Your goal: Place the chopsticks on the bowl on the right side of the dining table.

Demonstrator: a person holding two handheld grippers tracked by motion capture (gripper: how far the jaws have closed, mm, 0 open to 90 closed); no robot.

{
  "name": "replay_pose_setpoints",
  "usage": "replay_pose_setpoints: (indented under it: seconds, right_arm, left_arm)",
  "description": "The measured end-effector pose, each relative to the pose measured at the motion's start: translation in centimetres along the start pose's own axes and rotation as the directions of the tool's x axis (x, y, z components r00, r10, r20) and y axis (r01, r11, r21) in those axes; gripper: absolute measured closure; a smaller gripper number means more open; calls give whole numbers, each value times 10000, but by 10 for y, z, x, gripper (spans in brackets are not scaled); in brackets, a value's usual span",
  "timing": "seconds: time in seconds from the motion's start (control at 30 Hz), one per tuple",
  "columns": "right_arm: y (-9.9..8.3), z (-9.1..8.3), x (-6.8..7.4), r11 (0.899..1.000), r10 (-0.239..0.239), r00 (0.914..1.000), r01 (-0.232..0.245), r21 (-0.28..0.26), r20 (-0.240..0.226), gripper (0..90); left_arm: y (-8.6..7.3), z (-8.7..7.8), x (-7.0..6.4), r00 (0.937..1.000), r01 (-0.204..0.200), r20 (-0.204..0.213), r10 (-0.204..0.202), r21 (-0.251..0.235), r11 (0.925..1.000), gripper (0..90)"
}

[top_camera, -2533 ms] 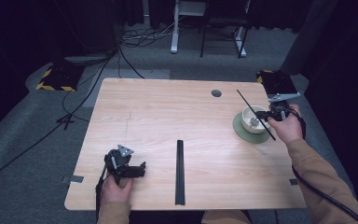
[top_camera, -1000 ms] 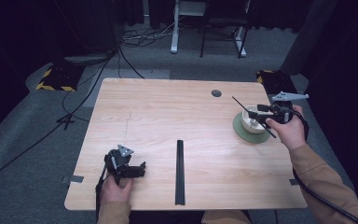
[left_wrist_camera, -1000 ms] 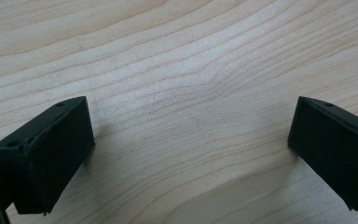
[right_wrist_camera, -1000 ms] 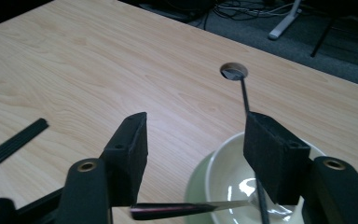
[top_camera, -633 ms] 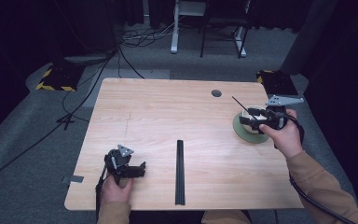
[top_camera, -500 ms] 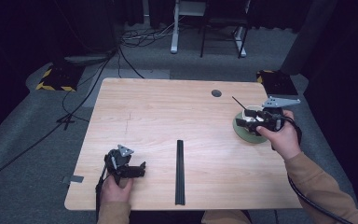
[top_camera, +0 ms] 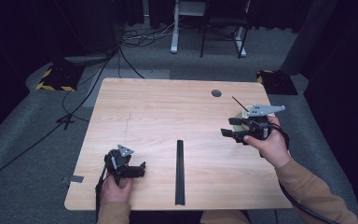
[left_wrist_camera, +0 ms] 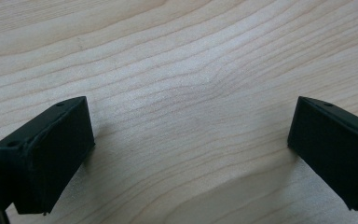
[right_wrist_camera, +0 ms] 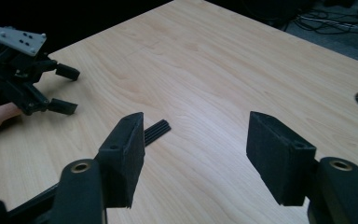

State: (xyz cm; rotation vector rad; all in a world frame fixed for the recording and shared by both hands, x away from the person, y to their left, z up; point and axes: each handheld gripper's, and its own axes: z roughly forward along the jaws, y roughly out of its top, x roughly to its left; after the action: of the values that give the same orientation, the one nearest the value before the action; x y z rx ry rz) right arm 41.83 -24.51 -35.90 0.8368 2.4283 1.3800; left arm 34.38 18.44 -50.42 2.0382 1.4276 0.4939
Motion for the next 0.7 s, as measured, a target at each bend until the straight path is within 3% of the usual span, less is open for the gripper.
replay_pose_setpoints:
  seconds: [0.3, 0.7]
  right_arm:
    - [-2, 23, 25, 9993, -241, 9976, 259, 283, -652, 378]
    - [-5, 41, 50, 9979, -419, 9920, 474, 436, -1190, 383]
  left_arm:
    - [0, 0, 0, 10000, 3, 15, -3, -4, 10000, 5]
    - [0, 0, 0, 10000, 0, 5, 0, 1, 10000, 5]
